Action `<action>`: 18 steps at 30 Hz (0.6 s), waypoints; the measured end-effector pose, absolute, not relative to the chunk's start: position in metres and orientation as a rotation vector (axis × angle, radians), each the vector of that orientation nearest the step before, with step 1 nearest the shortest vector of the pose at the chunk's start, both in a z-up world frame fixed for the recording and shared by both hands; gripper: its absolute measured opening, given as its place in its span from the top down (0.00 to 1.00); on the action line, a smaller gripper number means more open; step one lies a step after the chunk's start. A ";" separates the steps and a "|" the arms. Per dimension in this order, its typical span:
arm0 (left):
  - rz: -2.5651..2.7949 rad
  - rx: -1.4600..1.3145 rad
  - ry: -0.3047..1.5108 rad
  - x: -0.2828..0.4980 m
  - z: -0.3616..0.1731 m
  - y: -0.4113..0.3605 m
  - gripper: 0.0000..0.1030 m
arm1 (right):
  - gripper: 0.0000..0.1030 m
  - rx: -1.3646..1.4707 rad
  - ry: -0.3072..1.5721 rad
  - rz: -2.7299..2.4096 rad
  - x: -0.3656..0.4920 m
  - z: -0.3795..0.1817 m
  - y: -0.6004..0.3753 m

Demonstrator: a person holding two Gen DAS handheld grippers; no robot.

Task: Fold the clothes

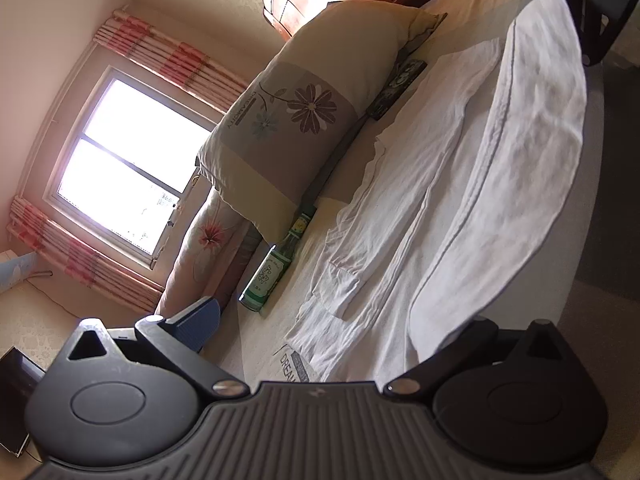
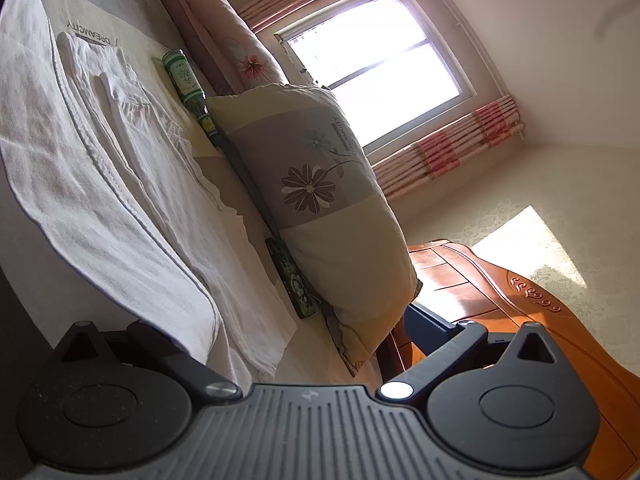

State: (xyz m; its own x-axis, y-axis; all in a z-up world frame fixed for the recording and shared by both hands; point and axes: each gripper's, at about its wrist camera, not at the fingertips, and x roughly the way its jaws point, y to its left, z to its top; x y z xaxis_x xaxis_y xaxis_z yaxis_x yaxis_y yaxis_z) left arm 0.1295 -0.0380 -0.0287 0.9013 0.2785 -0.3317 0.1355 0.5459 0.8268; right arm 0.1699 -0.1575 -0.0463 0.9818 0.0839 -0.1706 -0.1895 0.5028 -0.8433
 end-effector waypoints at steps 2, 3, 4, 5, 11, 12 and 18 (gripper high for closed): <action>0.086 1.005 0.457 0.140 -0.029 -0.035 0.00 | 0.00 -1.029 0.113 0.163 0.181 -0.046 -0.154; 0.087 1.009 0.455 0.146 -0.029 -0.033 0.00 | 0.00 -1.027 0.112 0.163 0.188 -0.046 -0.152; 0.087 1.013 0.452 0.152 -0.028 -0.032 0.00 | 0.00 -1.025 0.112 0.162 0.194 -0.046 -0.151; 0.088 1.015 0.449 0.158 -0.028 -0.030 0.00 | 0.00 -1.024 0.111 0.160 0.200 -0.046 -0.149; 0.115 1.008 0.439 0.198 -0.027 -0.021 0.00 | 0.00 -1.016 0.100 0.140 0.237 -0.047 -0.135; 0.119 1.005 0.439 0.205 -0.028 -0.019 0.00 | 0.00 -1.014 0.098 0.136 0.244 -0.048 -0.133; 0.140 1.001 0.430 0.242 -0.031 -0.007 0.00 | 0.00 -1.018 0.080 0.131 0.288 -0.051 -0.117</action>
